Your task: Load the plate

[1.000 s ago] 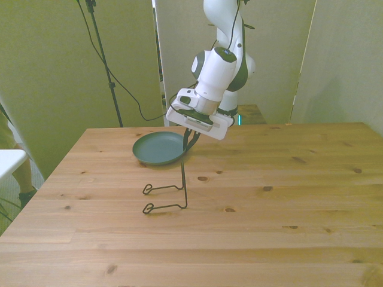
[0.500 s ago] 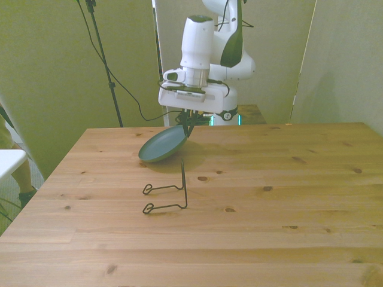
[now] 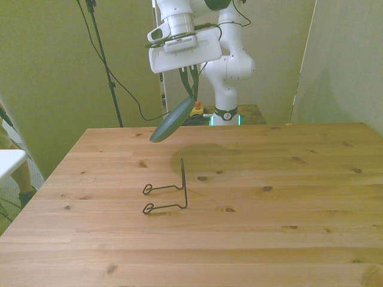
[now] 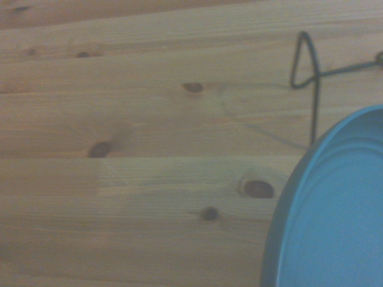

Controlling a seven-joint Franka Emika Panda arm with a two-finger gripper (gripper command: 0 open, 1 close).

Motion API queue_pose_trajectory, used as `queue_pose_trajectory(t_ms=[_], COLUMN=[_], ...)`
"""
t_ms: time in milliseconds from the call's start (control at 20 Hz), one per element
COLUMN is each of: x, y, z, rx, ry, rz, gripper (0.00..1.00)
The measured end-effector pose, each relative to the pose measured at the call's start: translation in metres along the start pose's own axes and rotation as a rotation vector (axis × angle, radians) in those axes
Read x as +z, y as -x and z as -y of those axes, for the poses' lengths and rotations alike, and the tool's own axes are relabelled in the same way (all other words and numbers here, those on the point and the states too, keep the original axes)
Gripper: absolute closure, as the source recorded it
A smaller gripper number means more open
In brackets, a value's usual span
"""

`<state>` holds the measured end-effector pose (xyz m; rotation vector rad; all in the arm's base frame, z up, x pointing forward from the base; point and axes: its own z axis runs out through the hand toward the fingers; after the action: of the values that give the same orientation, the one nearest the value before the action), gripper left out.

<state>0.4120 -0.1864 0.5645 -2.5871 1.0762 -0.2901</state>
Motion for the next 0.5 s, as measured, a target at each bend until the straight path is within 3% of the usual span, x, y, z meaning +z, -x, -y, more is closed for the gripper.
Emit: queue_pose_trajectory(t_ms=[200,500], x=[-0.008,-0.007], y=[-0.001,-0.002], z=[0.018,0.021], rx=[-0.086,-0.119], ry=[-0.063,-0.059], rz=[0.069,0.079], gripper=[1.0,1.0])
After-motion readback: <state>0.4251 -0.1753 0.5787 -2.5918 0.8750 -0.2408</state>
